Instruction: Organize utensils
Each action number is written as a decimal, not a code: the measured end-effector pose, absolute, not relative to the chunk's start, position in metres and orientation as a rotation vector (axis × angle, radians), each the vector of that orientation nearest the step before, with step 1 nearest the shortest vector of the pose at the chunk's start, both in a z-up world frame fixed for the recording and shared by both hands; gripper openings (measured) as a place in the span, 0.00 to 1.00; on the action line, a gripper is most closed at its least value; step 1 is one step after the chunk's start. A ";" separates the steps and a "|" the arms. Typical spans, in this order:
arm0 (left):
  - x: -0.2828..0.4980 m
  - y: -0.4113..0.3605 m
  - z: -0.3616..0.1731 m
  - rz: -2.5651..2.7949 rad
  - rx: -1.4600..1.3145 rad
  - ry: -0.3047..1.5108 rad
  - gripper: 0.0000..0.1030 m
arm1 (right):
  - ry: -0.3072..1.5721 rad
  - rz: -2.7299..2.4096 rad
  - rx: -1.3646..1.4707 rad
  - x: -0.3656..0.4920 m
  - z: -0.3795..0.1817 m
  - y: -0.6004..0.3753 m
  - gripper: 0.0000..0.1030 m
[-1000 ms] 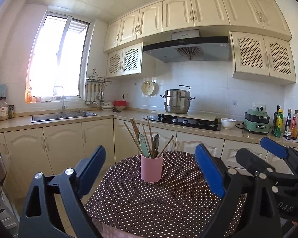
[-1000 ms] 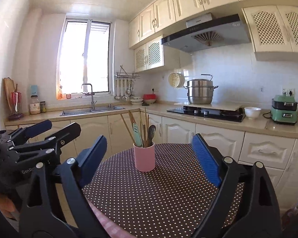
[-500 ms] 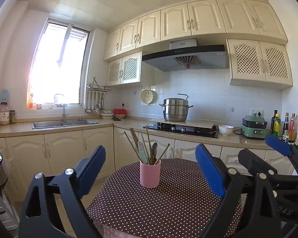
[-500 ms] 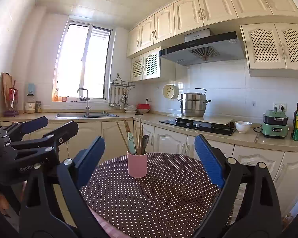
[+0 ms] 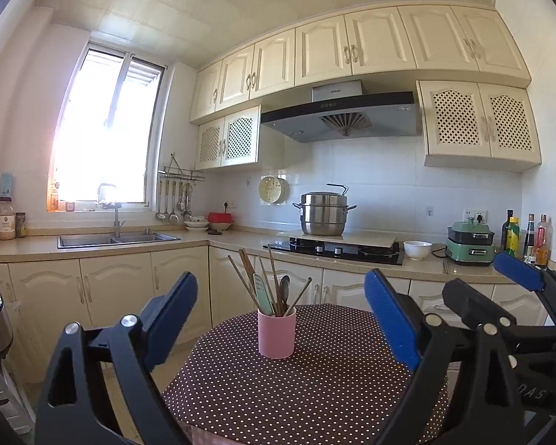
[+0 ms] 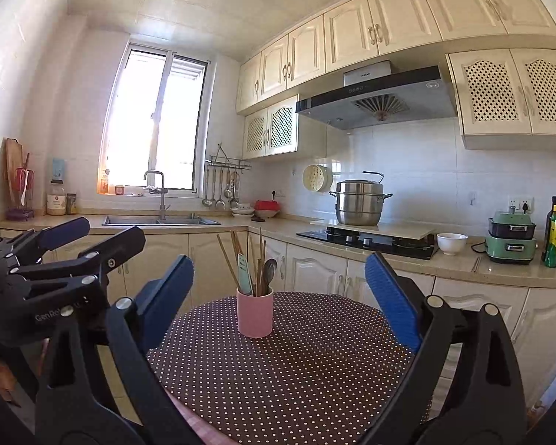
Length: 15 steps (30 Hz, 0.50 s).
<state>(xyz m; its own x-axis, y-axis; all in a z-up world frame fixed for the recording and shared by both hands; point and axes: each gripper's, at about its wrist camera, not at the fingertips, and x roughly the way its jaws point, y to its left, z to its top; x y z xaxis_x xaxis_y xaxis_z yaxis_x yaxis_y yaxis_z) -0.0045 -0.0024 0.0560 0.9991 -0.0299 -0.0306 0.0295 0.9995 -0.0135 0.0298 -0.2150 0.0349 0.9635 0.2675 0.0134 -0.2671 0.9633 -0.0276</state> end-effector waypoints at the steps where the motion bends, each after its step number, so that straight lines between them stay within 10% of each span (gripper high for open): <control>1: -0.005 -0.004 0.056 -0.029 -0.012 0.030 0.87 | -0.018 0.271 -0.025 0.030 0.035 -0.215 0.89; 15: -0.002 -0.007 0.053 -0.041 -0.010 0.036 0.87 | -0.011 0.272 -0.023 0.032 0.033 -0.217 0.90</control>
<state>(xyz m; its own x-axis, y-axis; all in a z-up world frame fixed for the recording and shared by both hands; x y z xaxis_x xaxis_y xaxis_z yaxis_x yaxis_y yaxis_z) -0.0023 -0.0066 0.0529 0.9985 -0.0408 -0.0359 0.0404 0.9991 -0.0109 0.0321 -0.2172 0.0329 0.9632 0.2685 0.0081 -0.2683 0.9630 -0.0245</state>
